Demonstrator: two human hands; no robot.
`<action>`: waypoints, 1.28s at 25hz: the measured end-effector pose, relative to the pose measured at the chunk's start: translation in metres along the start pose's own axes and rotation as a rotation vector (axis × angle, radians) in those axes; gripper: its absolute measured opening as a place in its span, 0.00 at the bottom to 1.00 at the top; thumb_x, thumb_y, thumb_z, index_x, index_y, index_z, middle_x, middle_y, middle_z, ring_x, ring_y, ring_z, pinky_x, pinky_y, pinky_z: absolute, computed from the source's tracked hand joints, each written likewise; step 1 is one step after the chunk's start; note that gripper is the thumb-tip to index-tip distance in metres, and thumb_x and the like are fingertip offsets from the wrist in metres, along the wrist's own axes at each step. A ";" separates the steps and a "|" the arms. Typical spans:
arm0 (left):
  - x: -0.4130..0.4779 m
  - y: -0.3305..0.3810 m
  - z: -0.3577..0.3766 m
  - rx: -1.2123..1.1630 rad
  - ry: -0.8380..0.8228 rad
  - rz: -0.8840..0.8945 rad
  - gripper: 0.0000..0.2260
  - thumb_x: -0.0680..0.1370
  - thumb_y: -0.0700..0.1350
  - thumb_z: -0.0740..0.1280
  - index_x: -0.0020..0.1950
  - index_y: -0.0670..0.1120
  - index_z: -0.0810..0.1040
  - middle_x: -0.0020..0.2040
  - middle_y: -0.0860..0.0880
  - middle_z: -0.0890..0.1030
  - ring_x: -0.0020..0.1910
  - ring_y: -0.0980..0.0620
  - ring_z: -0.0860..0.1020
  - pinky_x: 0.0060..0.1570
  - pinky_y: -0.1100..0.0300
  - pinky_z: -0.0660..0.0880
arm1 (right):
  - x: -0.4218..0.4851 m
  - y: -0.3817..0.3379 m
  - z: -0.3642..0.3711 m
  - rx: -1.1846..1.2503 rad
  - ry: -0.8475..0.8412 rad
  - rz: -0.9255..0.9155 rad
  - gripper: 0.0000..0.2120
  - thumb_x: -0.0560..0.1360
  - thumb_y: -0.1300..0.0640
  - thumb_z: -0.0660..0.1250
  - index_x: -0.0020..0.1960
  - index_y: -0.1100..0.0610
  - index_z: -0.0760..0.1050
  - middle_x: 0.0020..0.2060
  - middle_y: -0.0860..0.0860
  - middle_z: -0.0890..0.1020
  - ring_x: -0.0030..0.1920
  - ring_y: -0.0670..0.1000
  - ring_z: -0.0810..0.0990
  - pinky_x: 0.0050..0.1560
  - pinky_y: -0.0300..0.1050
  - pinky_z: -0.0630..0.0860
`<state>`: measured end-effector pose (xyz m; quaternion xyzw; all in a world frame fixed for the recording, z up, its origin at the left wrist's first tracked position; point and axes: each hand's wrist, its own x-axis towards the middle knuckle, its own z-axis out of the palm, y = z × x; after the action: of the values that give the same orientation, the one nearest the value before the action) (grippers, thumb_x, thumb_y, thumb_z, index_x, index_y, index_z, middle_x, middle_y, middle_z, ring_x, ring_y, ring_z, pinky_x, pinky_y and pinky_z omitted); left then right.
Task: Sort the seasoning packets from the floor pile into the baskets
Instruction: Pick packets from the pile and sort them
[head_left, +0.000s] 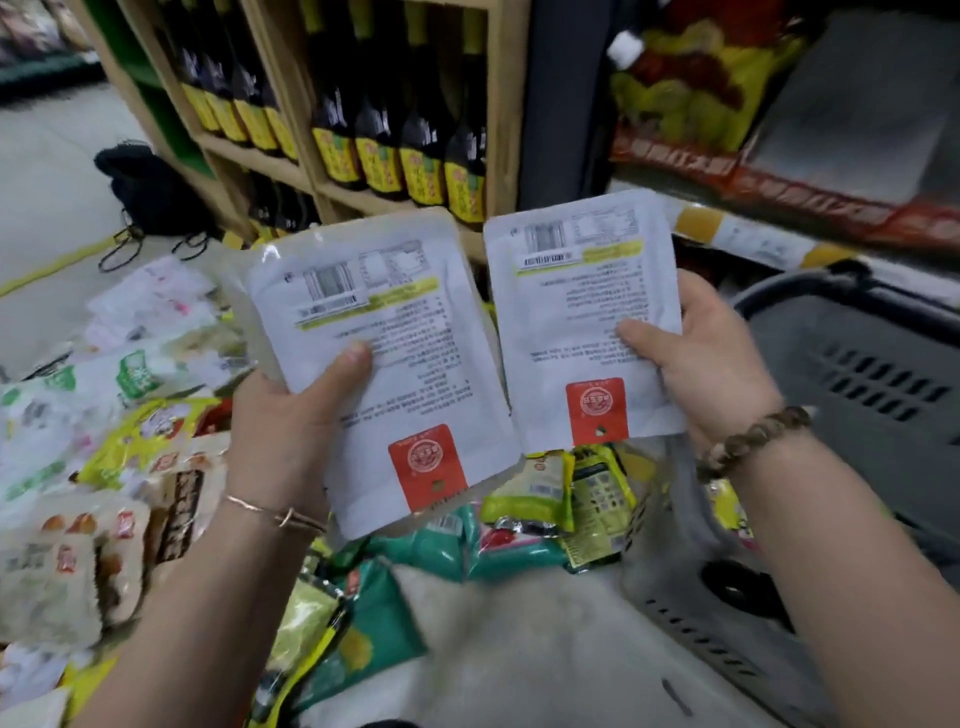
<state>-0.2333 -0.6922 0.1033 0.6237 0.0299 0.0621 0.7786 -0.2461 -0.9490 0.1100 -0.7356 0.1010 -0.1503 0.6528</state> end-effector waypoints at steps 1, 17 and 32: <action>0.000 0.001 0.017 -0.006 -0.048 0.003 0.13 0.64 0.45 0.72 0.48 0.45 0.81 0.43 0.50 0.85 0.41 0.50 0.83 0.36 0.58 0.79 | -0.003 -0.002 -0.016 0.024 0.037 -0.004 0.15 0.74 0.67 0.66 0.47 0.46 0.75 0.45 0.44 0.84 0.44 0.45 0.83 0.41 0.41 0.80; -0.018 0.051 0.262 0.145 -0.620 0.189 0.08 0.63 0.43 0.77 0.40 0.51 0.83 0.39 0.56 0.85 0.39 0.55 0.84 0.34 0.63 0.79 | -0.034 -0.003 -0.242 0.146 0.417 0.087 0.16 0.75 0.67 0.62 0.53 0.47 0.76 0.46 0.46 0.85 0.44 0.49 0.84 0.34 0.42 0.80; -0.096 -0.205 0.394 0.650 -0.820 -0.584 0.20 0.67 0.41 0.77 0.55 0.34 0.79 0.55 0.39 0.81 0.52 0.42 0.80 0.55 0.46 0.76 | -0.067 0.178 -0.349 -0.351 0.668 0.771 0.09 0.72 0.68 0.66 0.48 0.56 0.74 0.49 0.59 0.80 0.41 0.57 0.78 0.46 0.51 0.76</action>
<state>-0.2672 -1.1303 -0.0131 0.7690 -0.0851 -0.4125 0.4808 -0.4233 -1.2735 -0.0367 -0.6555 0.5892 -0.1064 0.4603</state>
